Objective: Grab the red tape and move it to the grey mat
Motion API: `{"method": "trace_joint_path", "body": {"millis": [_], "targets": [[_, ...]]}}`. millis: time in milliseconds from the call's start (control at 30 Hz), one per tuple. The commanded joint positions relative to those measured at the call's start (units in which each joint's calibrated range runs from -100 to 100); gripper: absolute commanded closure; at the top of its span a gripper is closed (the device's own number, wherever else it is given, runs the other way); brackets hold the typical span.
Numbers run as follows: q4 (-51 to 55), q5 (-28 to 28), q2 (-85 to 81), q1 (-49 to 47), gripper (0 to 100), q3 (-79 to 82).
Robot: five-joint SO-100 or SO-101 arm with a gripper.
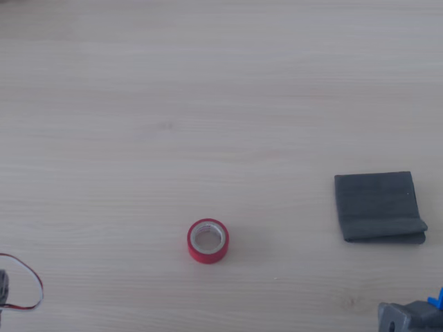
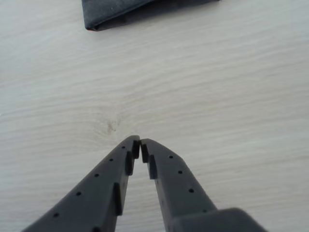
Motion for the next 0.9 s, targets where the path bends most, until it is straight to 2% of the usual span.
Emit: {"method": "trace_joint_path", "body": {"millis": [0, 667, 867], "targets": [[0.4, 0.1, -0.5, -0.4, 98, 1.9], [0.4, 0.2, -0.2, -0.4, 97, 1.9], [0.4, 2.5, 4.7, -2.8, 84, -3.2]]}}
